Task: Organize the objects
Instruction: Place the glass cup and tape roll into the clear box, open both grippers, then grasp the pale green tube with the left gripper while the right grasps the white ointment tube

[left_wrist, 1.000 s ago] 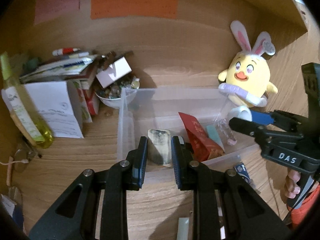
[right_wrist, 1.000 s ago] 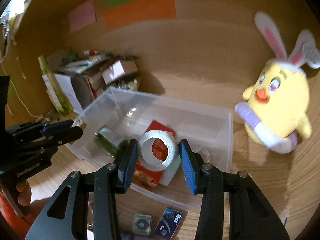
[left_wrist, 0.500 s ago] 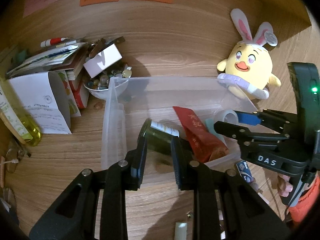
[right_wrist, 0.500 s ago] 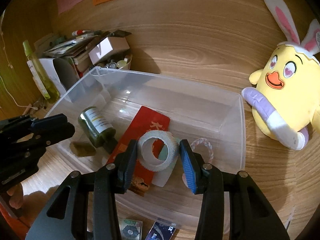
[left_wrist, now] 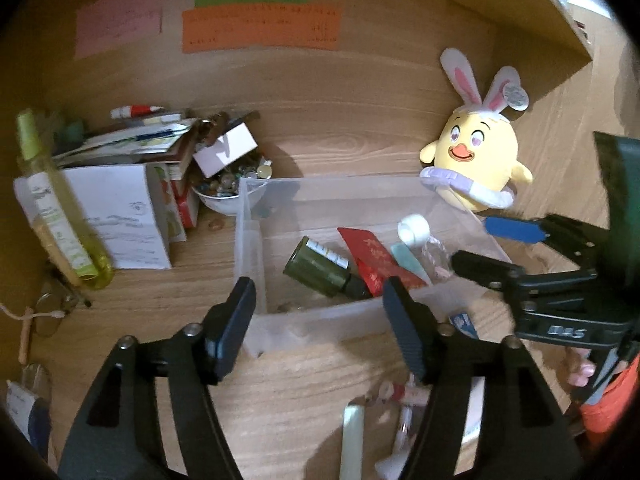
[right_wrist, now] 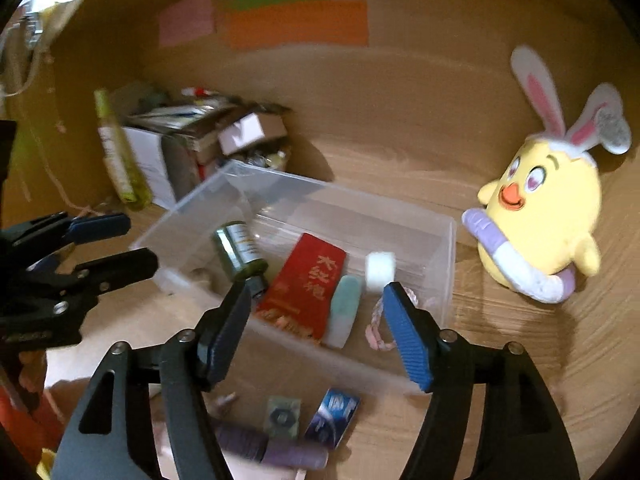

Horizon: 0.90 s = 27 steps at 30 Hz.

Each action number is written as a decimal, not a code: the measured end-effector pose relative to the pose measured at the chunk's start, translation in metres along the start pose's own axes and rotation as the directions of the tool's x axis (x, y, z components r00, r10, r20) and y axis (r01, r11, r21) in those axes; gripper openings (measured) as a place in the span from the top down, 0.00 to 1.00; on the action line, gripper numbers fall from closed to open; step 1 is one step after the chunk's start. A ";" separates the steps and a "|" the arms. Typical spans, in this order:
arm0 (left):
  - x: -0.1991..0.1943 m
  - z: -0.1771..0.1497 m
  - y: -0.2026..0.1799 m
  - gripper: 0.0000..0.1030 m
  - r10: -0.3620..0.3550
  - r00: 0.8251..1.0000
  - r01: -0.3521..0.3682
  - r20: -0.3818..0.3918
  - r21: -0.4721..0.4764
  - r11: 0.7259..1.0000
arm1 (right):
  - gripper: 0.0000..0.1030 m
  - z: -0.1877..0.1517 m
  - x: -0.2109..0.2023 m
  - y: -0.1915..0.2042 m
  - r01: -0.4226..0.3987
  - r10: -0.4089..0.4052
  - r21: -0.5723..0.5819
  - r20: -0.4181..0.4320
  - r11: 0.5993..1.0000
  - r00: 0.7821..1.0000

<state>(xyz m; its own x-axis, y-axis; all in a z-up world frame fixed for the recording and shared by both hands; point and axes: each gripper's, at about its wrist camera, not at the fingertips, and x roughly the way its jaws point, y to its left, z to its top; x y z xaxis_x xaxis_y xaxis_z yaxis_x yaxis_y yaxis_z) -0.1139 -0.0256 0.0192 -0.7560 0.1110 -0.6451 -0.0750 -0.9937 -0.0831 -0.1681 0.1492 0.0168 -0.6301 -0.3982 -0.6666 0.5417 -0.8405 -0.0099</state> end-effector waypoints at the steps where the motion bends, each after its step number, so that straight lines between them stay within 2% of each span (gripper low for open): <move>1: -0.005 -0.005 0.000 0.35 0.010 1.000 -0.010 0.002 0.005 1.000 | 0.34 -0.006 -0.010 0.002 -0.009 0.009 -0.006 0.015 1.000 1.000; 8: -0.020 -0.041 0.003 0.34 0.047 0.998 -0.046 -0.041 0.014 0.999 | 0.33 -0.045 -0.039 0.010 -0.055 0.055 -0.009 0.018 0.998 0.998; 14: -0.018 -0.079 0.007 0.34 0.045 0.992 -0.046 -0.115 -0.005 0.999 | 0.33 -0.086 -0.046 0.009 -0.117 0.119 0.037 -0.041 0.992 0.992; 21: -0.013 -0.117 0.002 0.34 0.014 0.977 -0.013 -0.212 0.007 1.000 | 0.33 -0.132 -0.040 0.017 -0.176 0.178 0.030 -0.135 0.984 0.975; 27: -0.007 -0.126 -0.006 0.35 0.007 0.972 -0.001 -0.235 0.024 1.000 | 0.33 -0.142 -0.025 0.027 -0.202 0.199 0.004 -0.182 0.979 0.963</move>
<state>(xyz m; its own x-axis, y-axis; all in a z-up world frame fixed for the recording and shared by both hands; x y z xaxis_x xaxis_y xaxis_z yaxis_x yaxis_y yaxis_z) -0.0266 -0.0190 -0.0715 -0.5828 0.1044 -0.8059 -0.0893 -0.9939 -0.0642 -0.0589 0.1891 -0.0727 -0.3974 -0.4840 -0.7796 0.6556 -0.7442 0.1277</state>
